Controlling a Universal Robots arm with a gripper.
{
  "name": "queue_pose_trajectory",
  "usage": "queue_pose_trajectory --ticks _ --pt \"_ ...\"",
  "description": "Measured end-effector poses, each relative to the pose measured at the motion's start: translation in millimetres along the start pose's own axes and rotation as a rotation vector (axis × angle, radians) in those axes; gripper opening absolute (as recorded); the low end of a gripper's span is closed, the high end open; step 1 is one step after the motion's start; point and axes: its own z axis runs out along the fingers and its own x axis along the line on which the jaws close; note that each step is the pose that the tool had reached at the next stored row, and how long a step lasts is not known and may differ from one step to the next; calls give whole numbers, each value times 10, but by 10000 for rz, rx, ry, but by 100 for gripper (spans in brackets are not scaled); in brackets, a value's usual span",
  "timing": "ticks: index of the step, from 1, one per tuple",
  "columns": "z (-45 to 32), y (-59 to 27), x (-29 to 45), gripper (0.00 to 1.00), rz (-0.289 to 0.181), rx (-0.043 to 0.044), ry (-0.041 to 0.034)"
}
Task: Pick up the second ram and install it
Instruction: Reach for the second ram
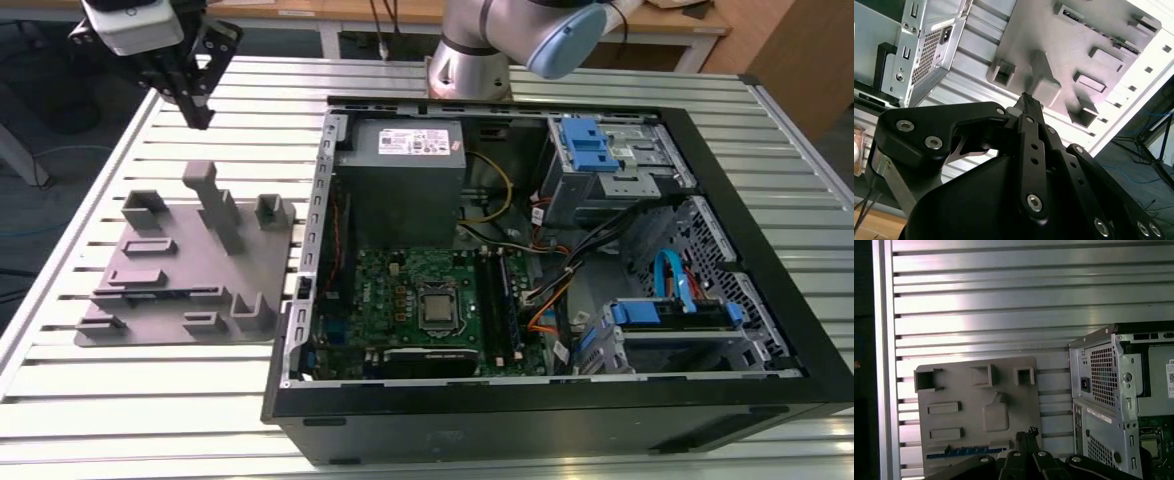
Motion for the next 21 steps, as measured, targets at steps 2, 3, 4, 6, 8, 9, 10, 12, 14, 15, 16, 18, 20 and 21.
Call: queue_pose_trajectory --ticks 2,3,4,6,8,9,10,12,14,15,16,18,20,21 --pt "4 -3 31 7 0 -1 -1" --pt "6 -4 47 7 -1 0 -1" --pt "7 -5 63 7 -1 0 0" --pt "11 -8 95 7 -1 0 -1" --pt "15 -11 129 7 -1 -1 -1" --pt "16 -12 144 7 -1 -1 -1" --pt "18 -13 159 7 -1 0 0" --pt "22 -15 189 7 0 -1 -1" --pt "25 -18 222 7 0 -1 -1" --pt "26 -19 239 7 0 -1 -1" --pt "28 -21 259 7 0 0 -1" --pt "32 -24 300 7 0 0 0" --pt "39 -28 345 7 0 0 -1" --pt "43 -31 364 7 -1 0 0"
